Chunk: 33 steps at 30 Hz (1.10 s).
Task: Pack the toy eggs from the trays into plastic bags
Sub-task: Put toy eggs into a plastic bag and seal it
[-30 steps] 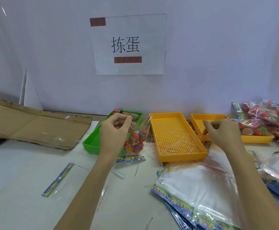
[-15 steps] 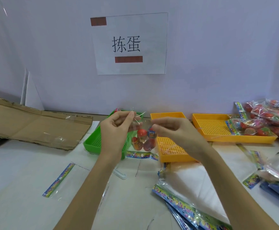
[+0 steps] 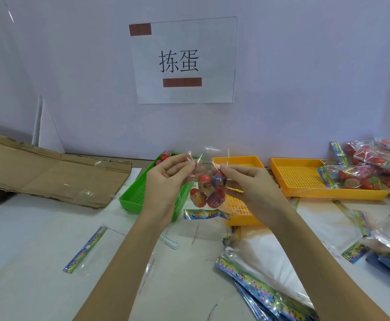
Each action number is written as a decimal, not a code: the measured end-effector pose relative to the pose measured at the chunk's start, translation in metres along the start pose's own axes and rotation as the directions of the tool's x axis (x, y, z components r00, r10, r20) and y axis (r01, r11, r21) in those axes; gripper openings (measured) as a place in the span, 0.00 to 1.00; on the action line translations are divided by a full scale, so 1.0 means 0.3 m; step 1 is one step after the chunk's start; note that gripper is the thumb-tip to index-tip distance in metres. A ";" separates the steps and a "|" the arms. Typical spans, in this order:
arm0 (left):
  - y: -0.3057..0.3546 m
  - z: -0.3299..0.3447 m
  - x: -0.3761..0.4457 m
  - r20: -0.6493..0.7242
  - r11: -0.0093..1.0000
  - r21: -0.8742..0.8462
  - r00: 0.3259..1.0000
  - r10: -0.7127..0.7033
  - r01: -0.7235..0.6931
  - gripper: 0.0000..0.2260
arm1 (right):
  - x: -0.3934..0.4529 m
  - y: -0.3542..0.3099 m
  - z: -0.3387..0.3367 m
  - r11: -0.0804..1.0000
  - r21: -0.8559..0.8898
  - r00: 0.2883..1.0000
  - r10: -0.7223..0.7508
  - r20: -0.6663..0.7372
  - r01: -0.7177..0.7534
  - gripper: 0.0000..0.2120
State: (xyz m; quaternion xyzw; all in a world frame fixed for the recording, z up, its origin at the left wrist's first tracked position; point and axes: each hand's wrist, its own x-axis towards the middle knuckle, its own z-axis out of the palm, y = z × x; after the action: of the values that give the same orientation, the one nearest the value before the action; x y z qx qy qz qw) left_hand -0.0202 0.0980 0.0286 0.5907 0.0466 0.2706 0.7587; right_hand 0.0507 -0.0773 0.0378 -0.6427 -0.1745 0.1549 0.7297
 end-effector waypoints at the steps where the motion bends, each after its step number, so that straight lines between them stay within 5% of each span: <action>1: -0.001 0.001 0.000 -0.003 1.000 0.018 1.000 0.003 -0.003 0.13 | 0.002 0.003 0.003 1.000 -0.006 1.000 -0.009 -0.022 0.009 0.09; 7: -0.007 0.014 -0.005 -0.024 0.998 0.053 0.999 0.036 -0.035 0.10 | -0.001 0.013 0.017 0.982 -0.118 0.980 -0.160 -0.122 0.146 0.06; 25: 0.014 -0.001 -0.002 -0.046 0.999 -0.032 0.998 -0.033 0.031 0.09 | 0.002 -0.007 -0.025 0.993 -0.051 0.993 -0.112 -0.031 0.110 0.08; 33: 0.016 -0.006 0.002 -0.117 0.999 -0.039 0.993 -0.014 0.009 0.07 | 0.002 0.004 -0.002 0.957 -0.129 0.955 -0.274 -0.110 0.260 0.04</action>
State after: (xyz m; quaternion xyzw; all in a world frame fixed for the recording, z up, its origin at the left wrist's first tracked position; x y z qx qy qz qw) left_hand -0.0222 0.1006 0.0327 0.5589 0.0894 0.3014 0.7673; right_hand 0.0514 -0.0774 0.0364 -0.6621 -0.2214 0.0035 0.7159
